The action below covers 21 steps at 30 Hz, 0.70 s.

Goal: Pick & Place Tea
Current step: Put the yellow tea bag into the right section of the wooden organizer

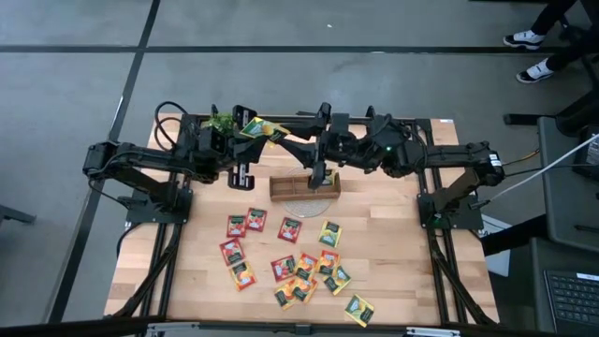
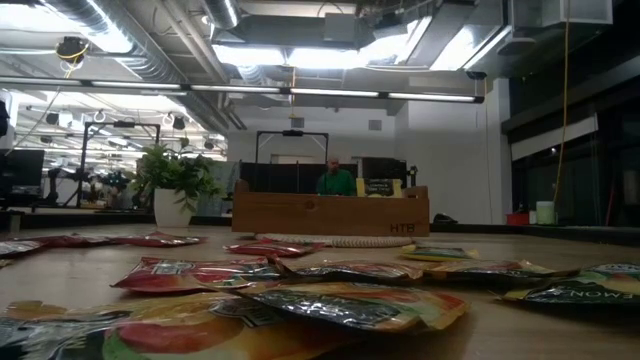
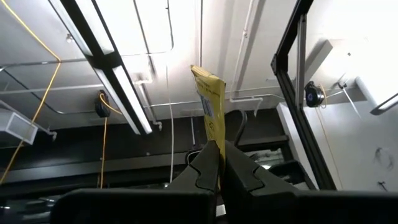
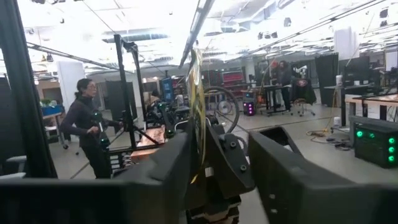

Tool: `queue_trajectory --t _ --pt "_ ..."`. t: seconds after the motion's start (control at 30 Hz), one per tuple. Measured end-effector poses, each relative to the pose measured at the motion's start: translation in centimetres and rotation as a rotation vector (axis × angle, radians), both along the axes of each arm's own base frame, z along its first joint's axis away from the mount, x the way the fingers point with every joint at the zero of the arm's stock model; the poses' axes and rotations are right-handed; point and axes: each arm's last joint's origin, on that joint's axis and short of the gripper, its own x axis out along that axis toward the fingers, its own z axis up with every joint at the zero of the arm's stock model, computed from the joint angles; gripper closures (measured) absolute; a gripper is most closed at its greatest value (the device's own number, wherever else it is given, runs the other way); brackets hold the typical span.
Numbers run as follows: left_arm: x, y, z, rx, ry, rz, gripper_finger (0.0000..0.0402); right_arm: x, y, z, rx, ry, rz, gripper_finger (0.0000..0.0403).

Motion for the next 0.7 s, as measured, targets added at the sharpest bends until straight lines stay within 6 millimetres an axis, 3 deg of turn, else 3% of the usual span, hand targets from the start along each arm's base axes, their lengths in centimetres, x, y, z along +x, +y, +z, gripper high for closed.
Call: queue_trajectory --t 0.17,0.43,0.7 --pt "0.03 0.01 -0.02 0.003 0.003 0.008 0.0399 0.02 -0.08 -0.01 -0.012 0.001 0.011 0.0383" --pt "0.03 0.01 -0.02 -0.005 0.003 0.001 0.0381 0.02 -0.1 -0.02 -0.034 0.005 0.005 0.0398" --pt "-0.07 -0.18 0.04 0.029 0.0 -0.064 0.029 -0.13 -0.12 -0.08 -0.036 0.029 0.005 0.04"
